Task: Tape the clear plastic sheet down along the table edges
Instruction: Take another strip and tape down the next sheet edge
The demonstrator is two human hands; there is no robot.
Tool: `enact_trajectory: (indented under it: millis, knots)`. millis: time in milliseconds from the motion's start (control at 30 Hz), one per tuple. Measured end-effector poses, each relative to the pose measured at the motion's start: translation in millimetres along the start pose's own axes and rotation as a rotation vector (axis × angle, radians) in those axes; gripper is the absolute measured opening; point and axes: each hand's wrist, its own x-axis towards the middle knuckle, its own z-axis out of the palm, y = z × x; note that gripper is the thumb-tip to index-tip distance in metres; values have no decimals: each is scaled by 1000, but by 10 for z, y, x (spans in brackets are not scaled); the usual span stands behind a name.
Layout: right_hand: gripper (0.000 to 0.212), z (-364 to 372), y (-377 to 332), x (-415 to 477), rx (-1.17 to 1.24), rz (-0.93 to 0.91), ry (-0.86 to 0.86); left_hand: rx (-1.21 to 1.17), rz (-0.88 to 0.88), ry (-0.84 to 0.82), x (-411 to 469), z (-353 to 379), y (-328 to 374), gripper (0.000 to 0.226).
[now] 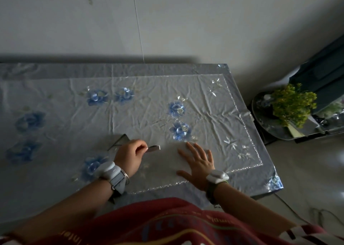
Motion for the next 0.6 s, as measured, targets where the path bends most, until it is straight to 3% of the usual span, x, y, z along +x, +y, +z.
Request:
enact_trajectory:
  millis: [133, 333, 467, 600]
  knots:
    - [51, -186, -10, 93, 206, 38, 38, -300, -193, -27, 171, 56, 310, 9]
    - [5, -721, 28, 279, 1162, 286, 67, -538, -215, -85, 380, 267, 842, 8]
    - [8, -980, 395, 284, 1523, 367, 143, -565, -185, -99, 514, 620, 1303, 14]
    - [13, -1116, 762, 265, 1704, 416, 137, -510, -171, -156, 653, 943, 1652, 6]
